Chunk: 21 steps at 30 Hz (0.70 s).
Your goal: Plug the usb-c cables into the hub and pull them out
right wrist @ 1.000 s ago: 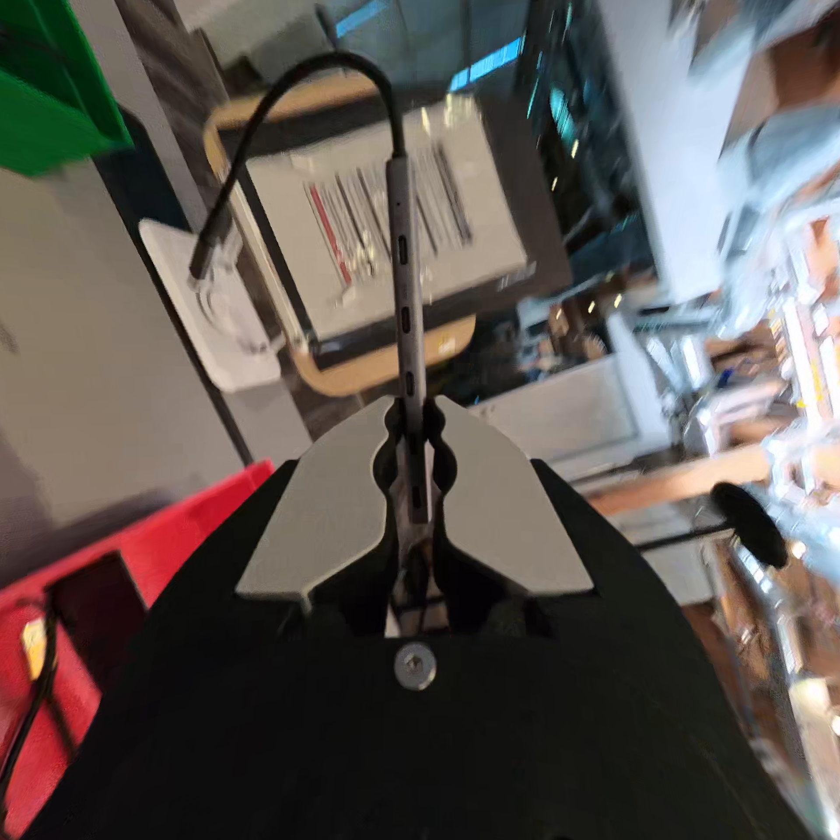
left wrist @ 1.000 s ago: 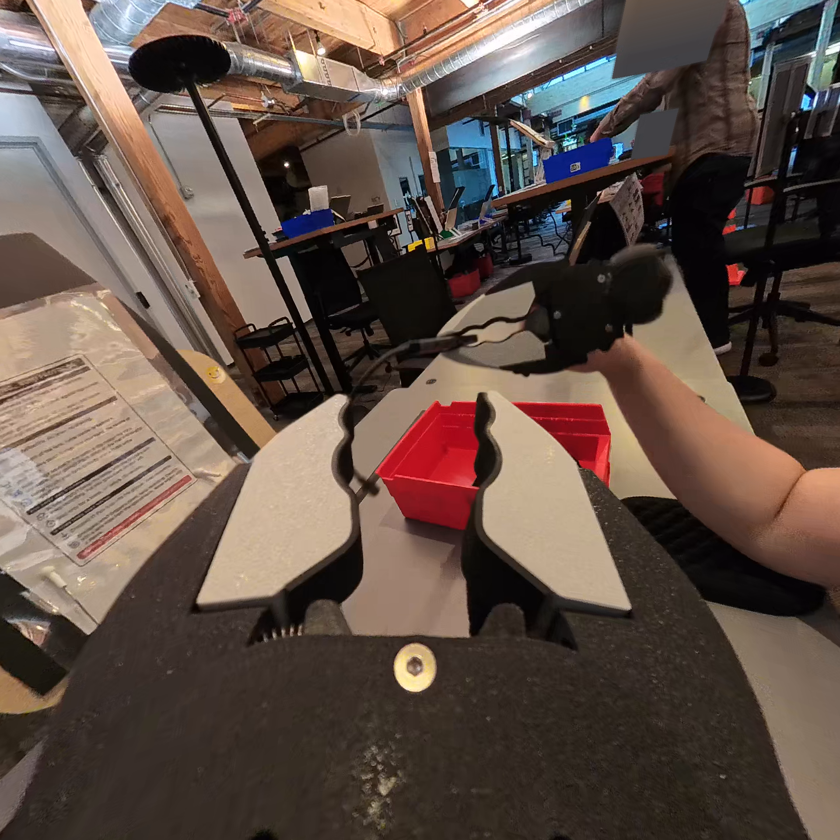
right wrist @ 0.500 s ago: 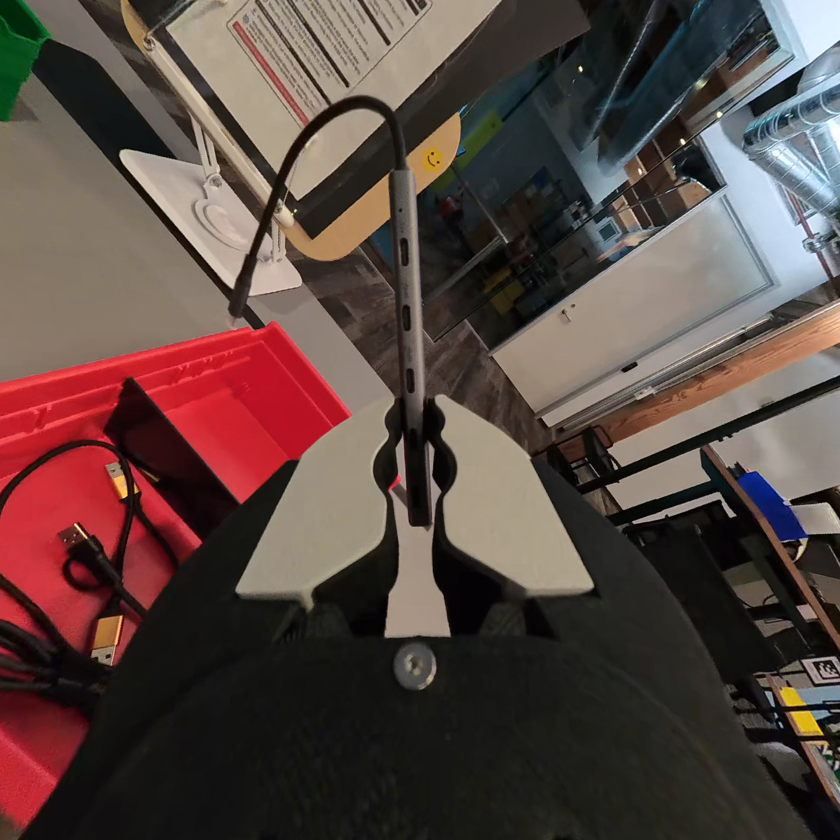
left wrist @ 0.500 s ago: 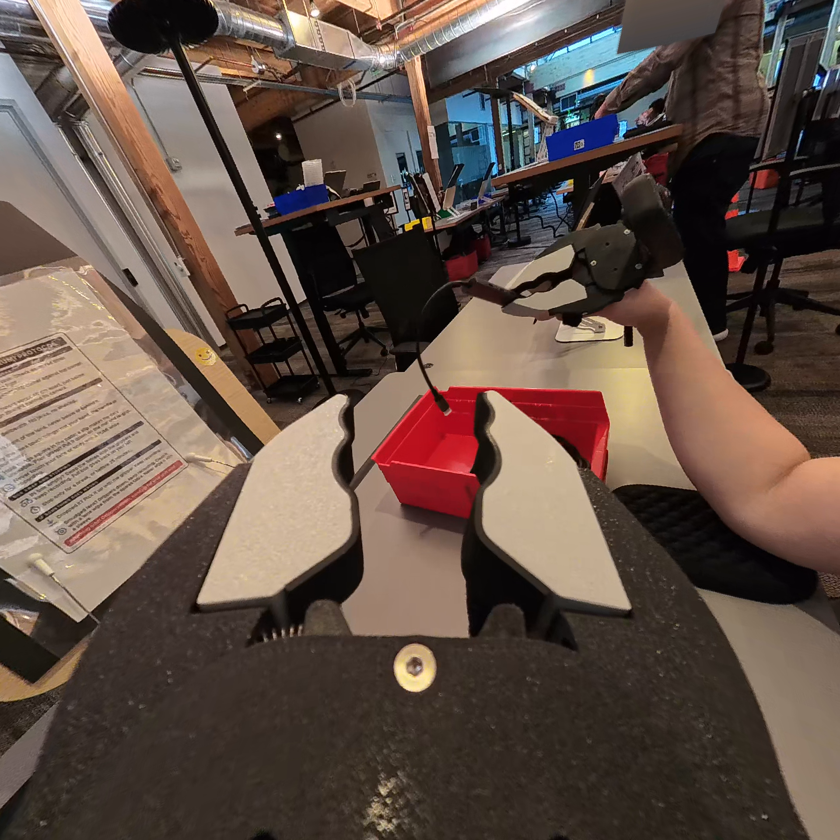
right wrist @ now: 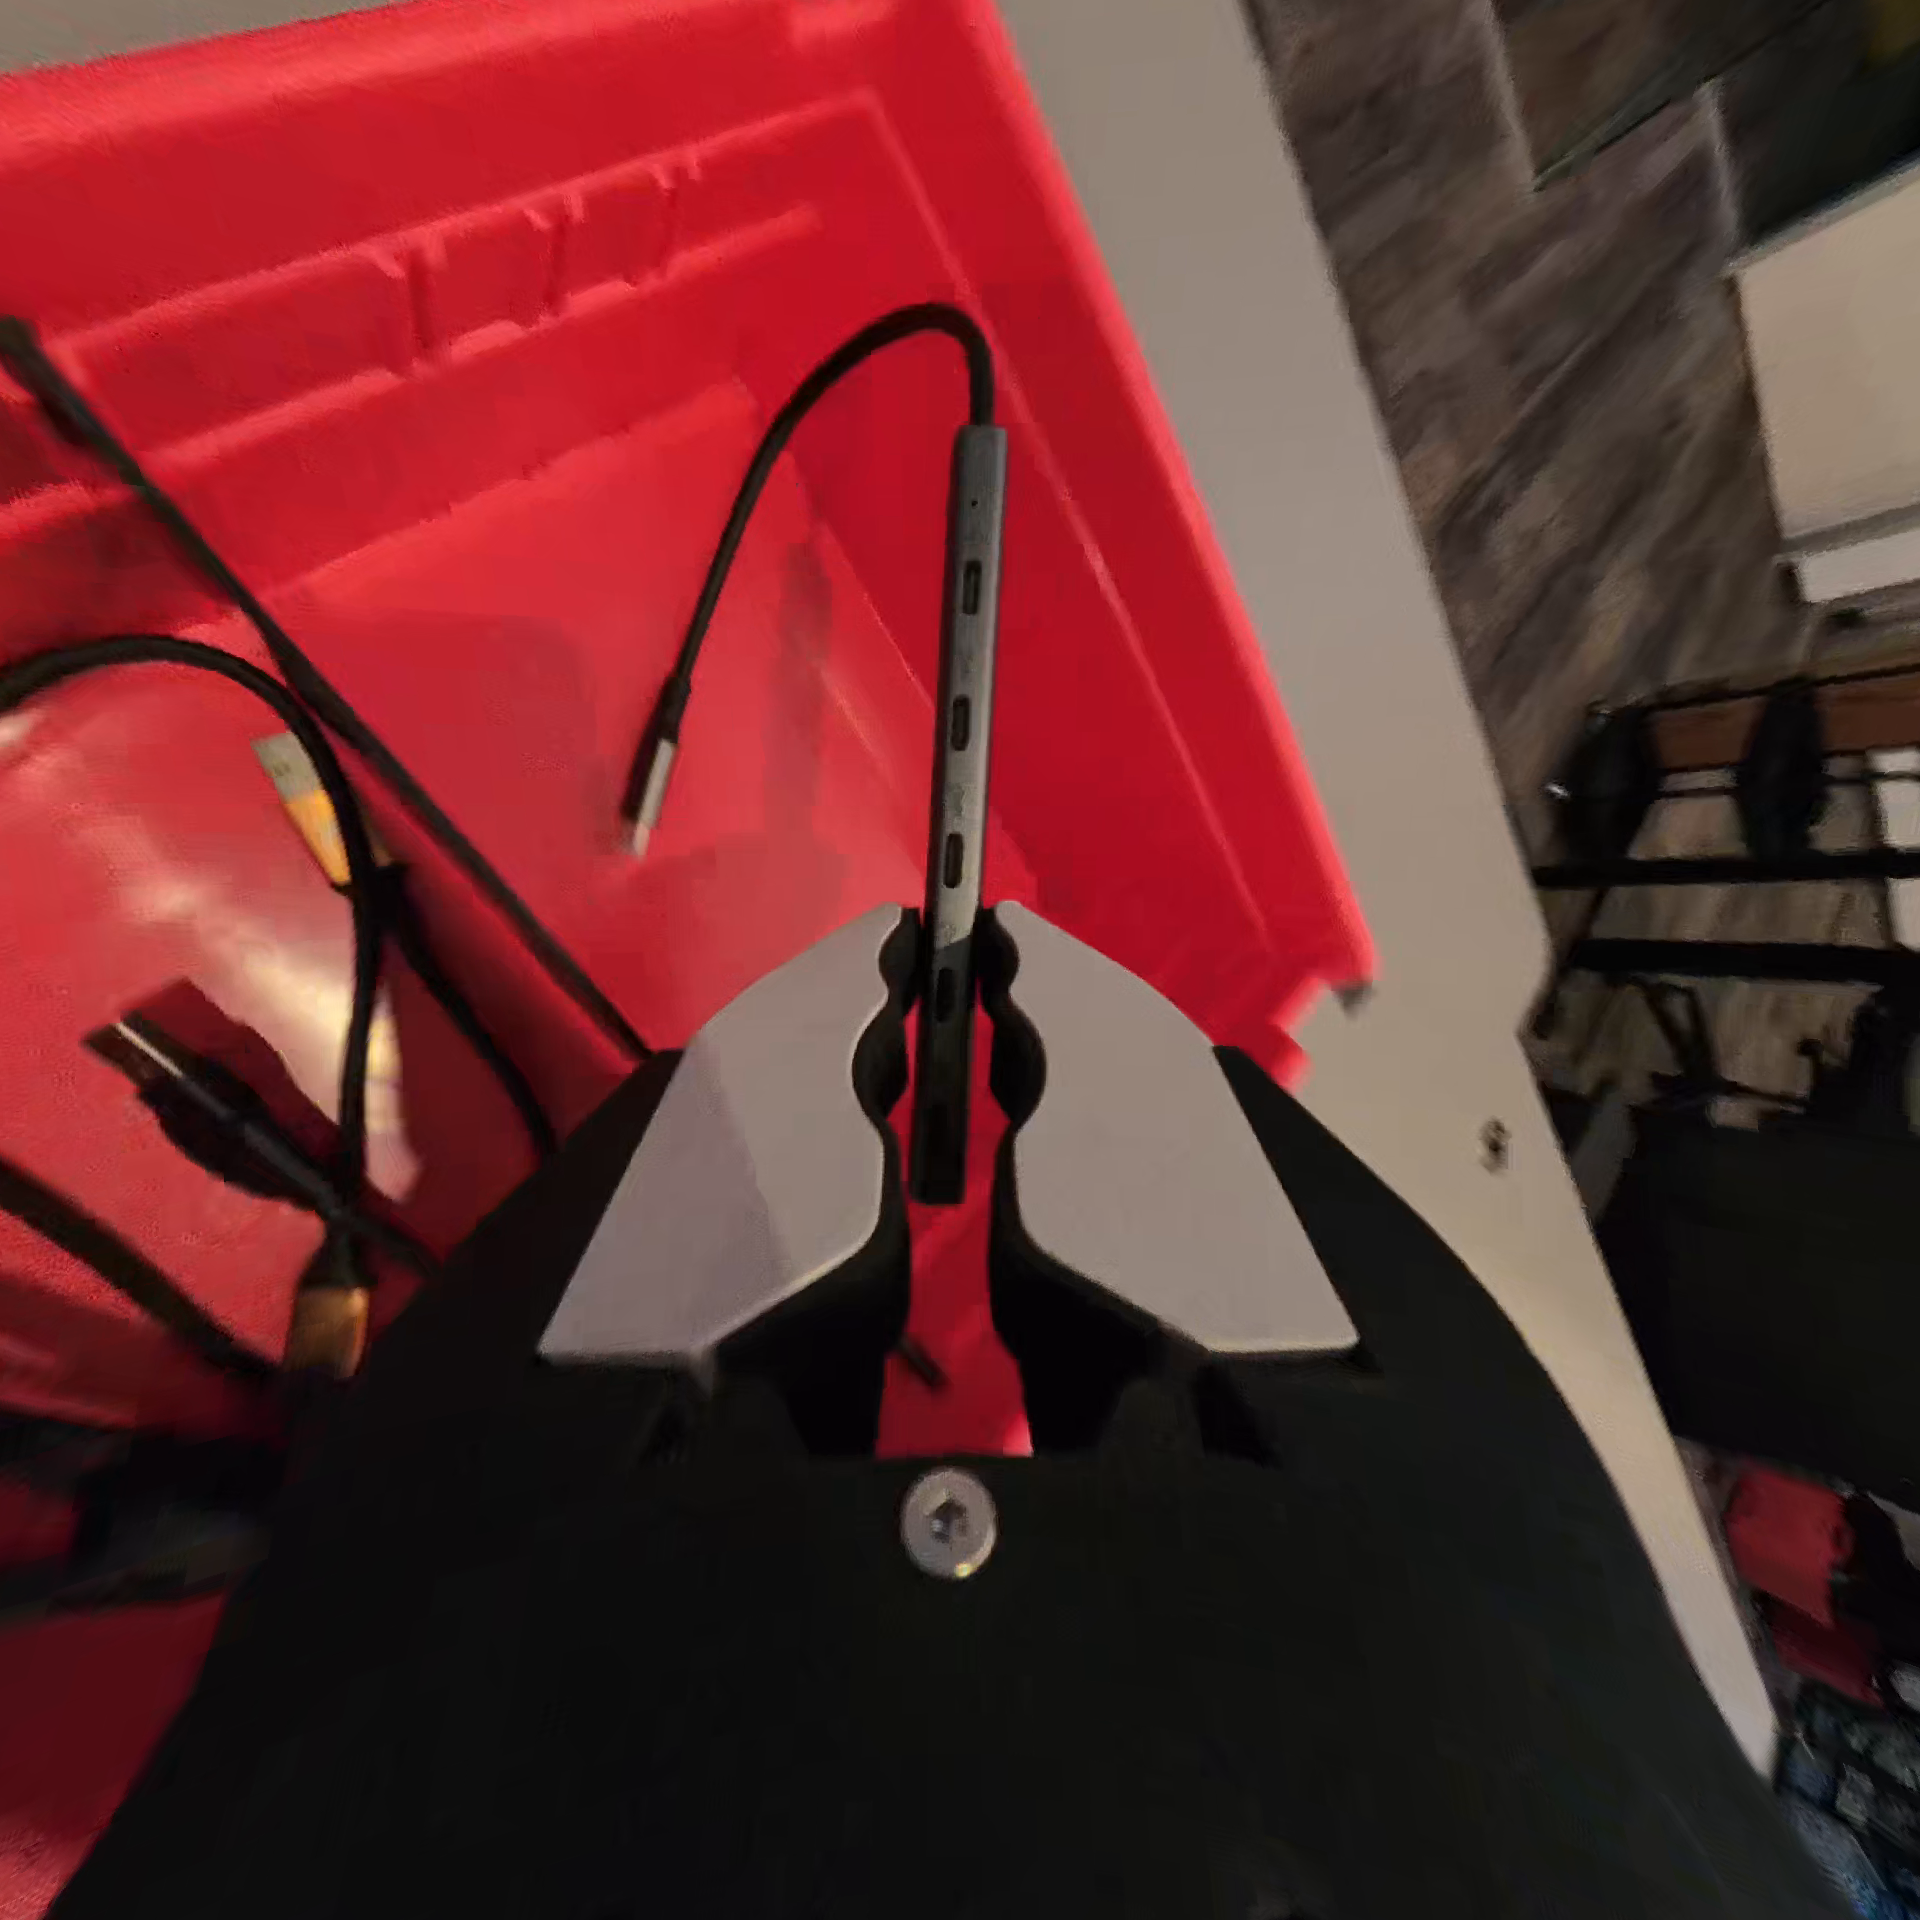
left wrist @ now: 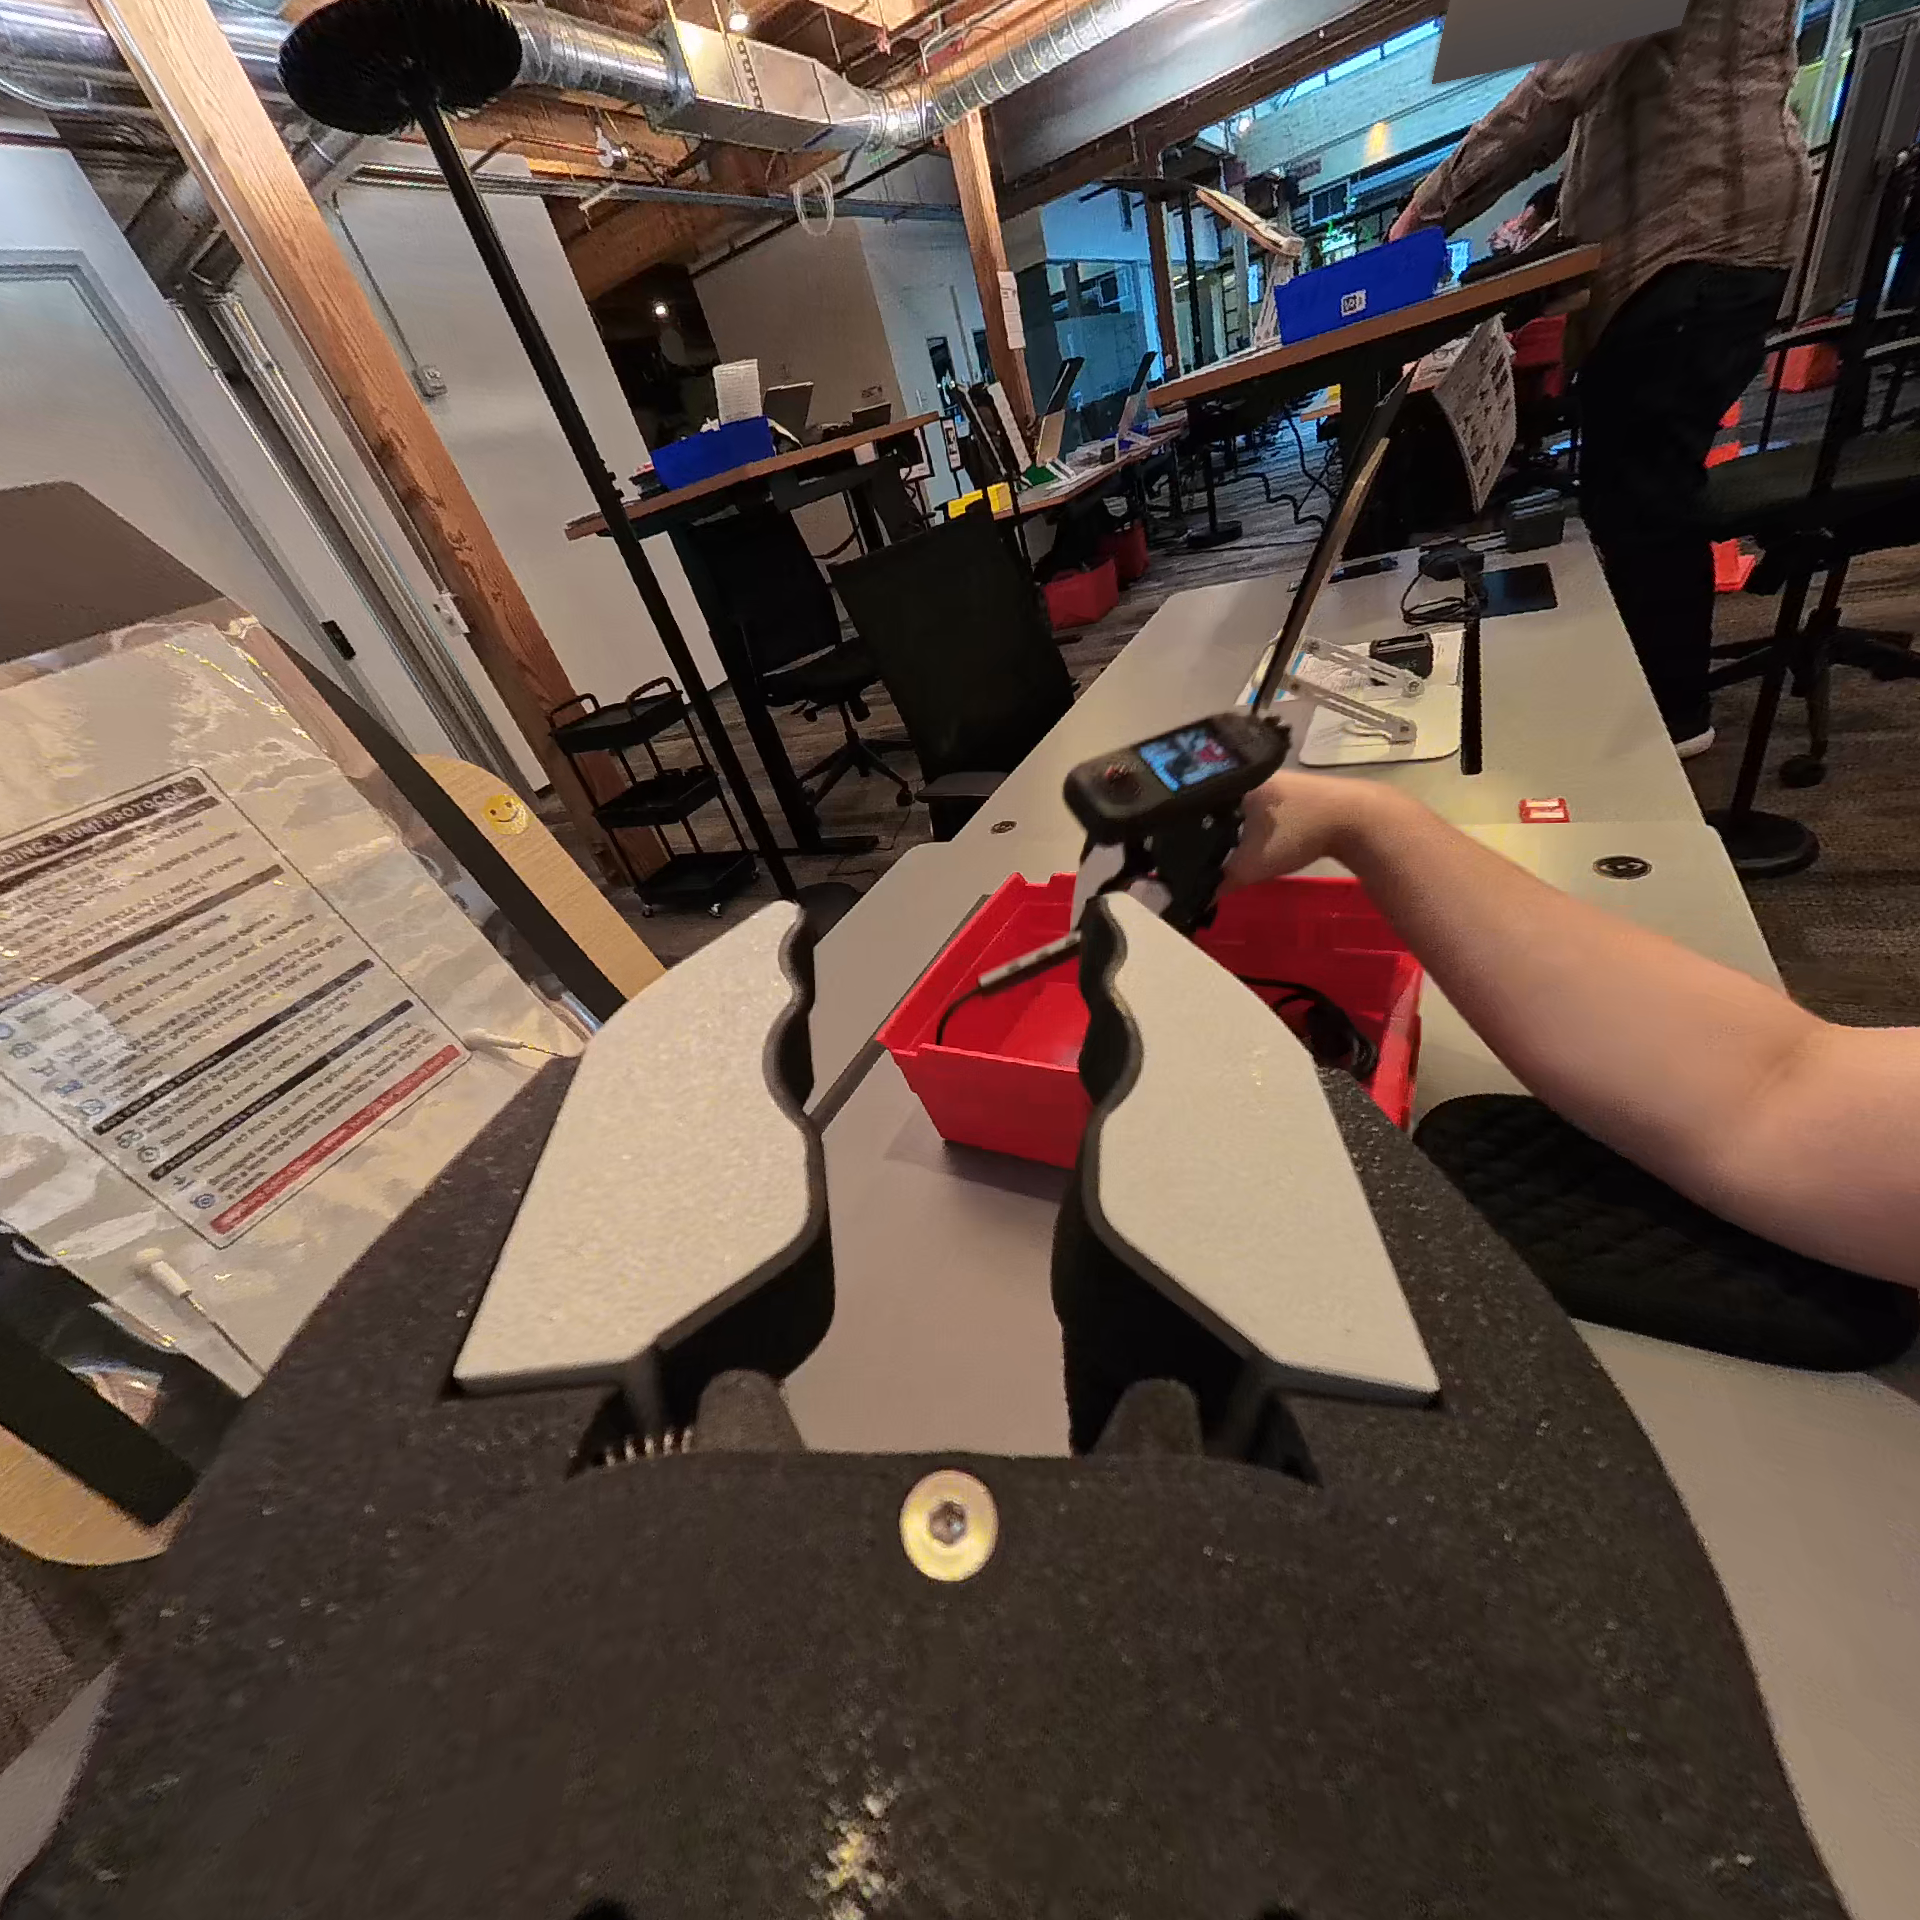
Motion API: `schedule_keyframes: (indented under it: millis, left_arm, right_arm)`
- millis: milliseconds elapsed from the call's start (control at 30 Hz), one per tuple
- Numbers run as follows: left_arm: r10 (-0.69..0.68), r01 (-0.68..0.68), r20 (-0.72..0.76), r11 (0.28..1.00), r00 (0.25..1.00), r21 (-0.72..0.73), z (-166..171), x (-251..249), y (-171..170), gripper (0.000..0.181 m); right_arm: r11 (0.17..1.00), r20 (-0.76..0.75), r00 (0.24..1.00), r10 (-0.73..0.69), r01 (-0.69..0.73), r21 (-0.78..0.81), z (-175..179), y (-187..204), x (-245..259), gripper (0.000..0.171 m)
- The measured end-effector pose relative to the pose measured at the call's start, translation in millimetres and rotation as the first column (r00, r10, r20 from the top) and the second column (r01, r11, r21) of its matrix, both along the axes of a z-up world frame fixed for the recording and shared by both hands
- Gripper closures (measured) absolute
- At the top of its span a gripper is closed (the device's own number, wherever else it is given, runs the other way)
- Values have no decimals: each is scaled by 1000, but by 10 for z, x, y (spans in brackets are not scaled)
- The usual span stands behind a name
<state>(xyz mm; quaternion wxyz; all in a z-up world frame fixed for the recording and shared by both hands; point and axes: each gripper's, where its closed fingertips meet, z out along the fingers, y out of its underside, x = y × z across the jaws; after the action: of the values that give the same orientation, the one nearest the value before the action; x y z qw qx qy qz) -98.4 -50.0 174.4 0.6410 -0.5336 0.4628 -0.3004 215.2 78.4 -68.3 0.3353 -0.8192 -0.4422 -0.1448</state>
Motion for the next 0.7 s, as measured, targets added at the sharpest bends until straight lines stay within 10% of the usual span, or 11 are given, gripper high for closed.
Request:
schedule_keyframes:
  millis: [300, 533, 700]
  left_arm:
    - [125, -125, -11, 992, 992, -3, 30, -343, 204, 132]
    - [457, -481, -172, 864, 873, -145, -321, -1329, 792, 134]
    - [403, -518, -355, 785, 843, -340, -958, -1574, 1140, 142]
  right_arm:
    - [993, 51, 993, -106, 109, -47, -276, 243, -10, 139]
    - [973, 51, 988, -149, 137, 187, 434, 171, 69, 137]
    - [918, 22, 996, -92, 76, 389, 1084, 44, -222, 136]
